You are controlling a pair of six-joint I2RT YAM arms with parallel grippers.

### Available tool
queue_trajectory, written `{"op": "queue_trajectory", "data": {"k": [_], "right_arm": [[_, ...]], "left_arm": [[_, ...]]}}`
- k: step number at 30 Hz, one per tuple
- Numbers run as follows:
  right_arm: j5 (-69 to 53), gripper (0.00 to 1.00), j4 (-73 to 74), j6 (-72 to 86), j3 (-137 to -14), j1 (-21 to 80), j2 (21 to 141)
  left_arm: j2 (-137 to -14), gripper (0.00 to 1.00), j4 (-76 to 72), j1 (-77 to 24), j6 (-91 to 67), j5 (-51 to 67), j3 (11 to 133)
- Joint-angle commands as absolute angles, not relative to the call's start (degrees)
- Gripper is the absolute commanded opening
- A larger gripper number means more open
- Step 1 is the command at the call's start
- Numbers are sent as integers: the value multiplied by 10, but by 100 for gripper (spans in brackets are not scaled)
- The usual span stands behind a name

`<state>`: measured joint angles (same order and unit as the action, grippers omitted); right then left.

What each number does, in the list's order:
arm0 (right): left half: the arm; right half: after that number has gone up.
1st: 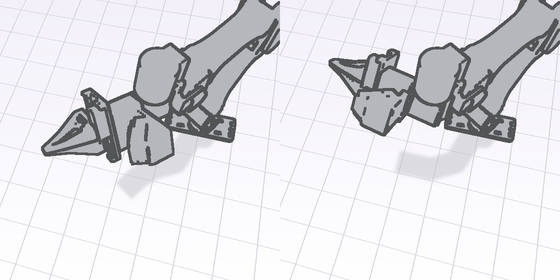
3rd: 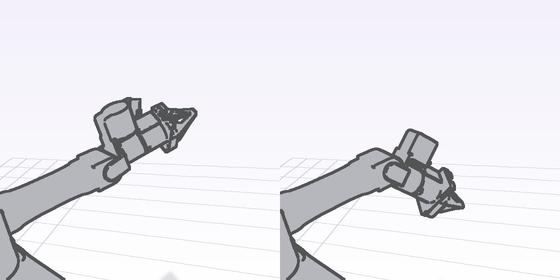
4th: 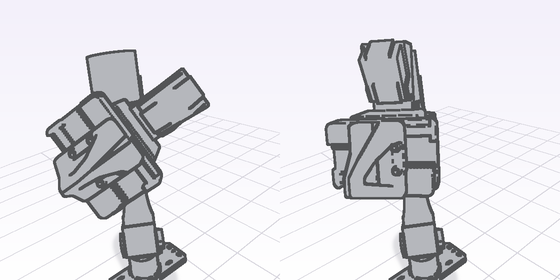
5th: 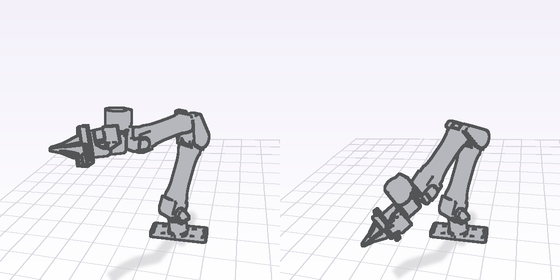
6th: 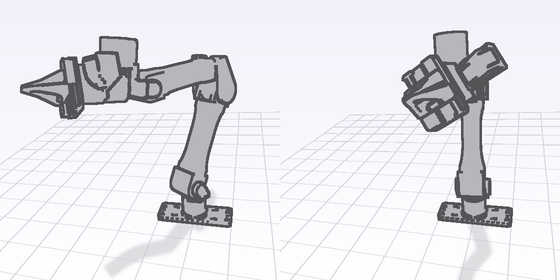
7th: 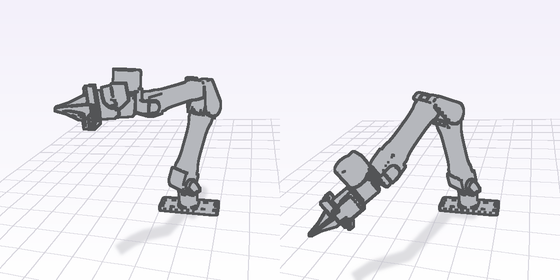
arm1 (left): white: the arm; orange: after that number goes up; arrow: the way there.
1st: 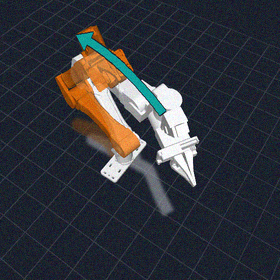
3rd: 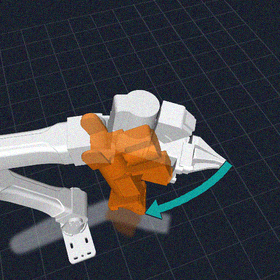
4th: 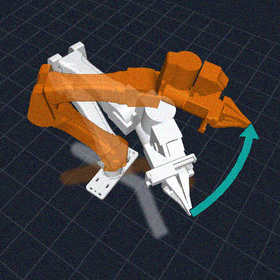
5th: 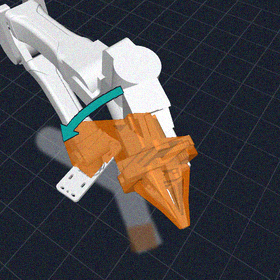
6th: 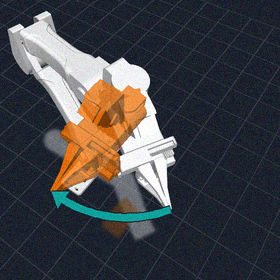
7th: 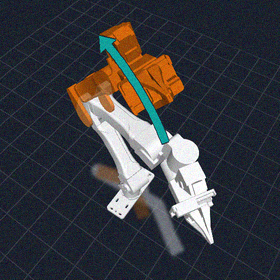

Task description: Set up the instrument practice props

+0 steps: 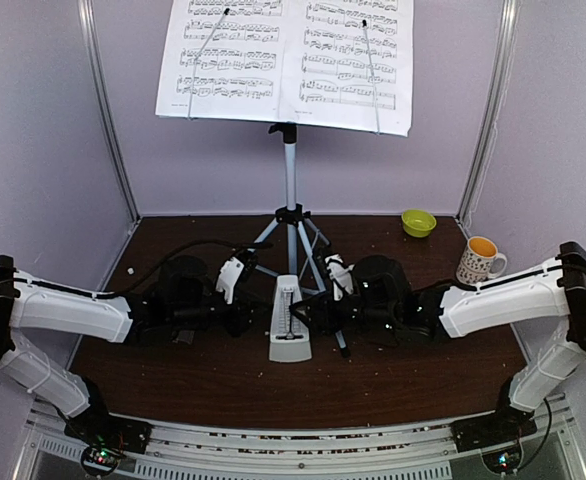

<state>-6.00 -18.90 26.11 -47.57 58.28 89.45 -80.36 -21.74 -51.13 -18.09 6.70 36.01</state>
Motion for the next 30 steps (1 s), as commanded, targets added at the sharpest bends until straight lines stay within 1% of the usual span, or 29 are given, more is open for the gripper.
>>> {"op": "queue_trajectory", "data": {"k": [1, 6, 13, 18, 30], "right_arm": [[-59, 62, -205, 267, -478, 590, 882], [-50, 62, -201, 266, -506, 593, 903], [-30, 50, -198, 267, -505, 593, 900], [-26, 46, -193, 268, -505, 592, 901], [-21, 40, -186, 265, -493, 593, 887]], "left_arm": [[-812, 26, -230, -510, -173, 78, 376], [-814, 26, -230, -510, -173, 81, 379], [-809, 27, -224, -509, -169, 78, 379], [-810, 26, -221, -510, -167, 79, 383], [-806, 26, -219, -510, -166, 77, 377]]}}
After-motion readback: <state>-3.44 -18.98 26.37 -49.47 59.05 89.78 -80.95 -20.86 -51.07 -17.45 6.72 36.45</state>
